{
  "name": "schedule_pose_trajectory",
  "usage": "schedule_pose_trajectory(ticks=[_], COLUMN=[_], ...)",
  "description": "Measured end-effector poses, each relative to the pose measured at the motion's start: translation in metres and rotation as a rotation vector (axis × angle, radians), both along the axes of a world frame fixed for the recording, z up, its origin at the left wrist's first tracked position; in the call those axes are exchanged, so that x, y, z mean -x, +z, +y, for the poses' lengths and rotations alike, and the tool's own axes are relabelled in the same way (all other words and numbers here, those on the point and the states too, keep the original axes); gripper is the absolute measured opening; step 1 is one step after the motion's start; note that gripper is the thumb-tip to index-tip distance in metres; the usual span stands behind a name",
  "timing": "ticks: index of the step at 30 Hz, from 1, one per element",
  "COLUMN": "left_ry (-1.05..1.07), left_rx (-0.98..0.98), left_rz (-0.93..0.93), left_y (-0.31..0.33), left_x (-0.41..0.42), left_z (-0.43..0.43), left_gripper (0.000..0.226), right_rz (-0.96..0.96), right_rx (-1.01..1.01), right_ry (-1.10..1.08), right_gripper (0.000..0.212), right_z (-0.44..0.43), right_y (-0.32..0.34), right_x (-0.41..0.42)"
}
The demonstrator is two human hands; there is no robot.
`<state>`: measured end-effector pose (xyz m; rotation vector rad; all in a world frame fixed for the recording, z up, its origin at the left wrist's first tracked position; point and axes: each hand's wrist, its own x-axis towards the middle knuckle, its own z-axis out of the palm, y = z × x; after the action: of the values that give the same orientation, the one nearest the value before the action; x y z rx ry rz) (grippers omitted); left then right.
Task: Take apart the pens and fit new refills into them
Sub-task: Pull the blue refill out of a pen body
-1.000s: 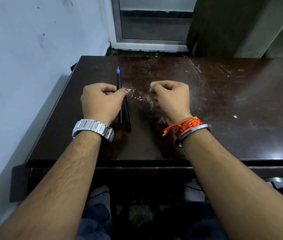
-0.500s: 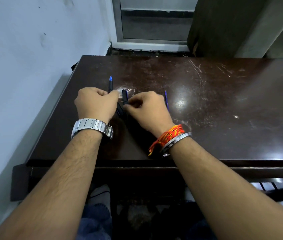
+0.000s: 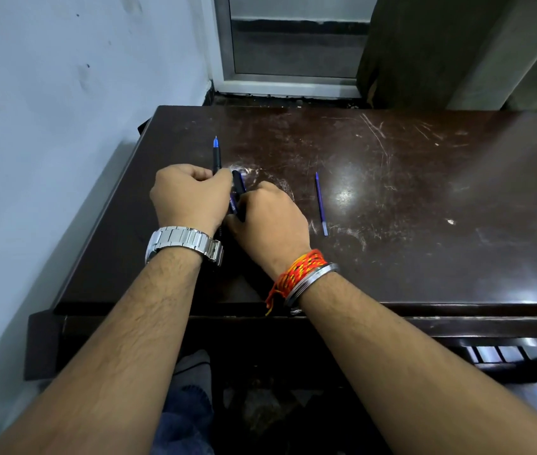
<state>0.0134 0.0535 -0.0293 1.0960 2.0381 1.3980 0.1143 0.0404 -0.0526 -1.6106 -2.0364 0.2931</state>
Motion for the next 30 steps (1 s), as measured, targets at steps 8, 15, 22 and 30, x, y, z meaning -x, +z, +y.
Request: schedule_pose_trajectory(ticks=[8, 15, 22, 30], left_ry=[-0.037, -0.239, -0.528, -0.568], left_rx=[-0.029, -0.014, 0.06, 0.07], left_rz=[-0.037, -0.124, -0.178, -0.16], left_y=[0.001, -0.002, 0.001, 0.002], left_x=[-0.002, -0.011, -0.022, -0.026], left_z=[-0.002, -0.003, -0.012, -0.014], left_gripper=[0.012, 0.004, 0.012, 0.02], right_rz=[0.207, 0.914, 1.542, 1.448], right_rx=[-0.02, 0.06, 0.192, 0.298], right_ry=[-0.092, -0.365, -0.266, -0.316], right_gripper=[0.018, 0.003, 0.017, 0.009], right_z=[0.004, 0.025, 0.04, 0.039], right_y=[0.003, 0.017, 0.026, 0.023], right_x=[-0.008, -0.031, -0.043, -0.048])
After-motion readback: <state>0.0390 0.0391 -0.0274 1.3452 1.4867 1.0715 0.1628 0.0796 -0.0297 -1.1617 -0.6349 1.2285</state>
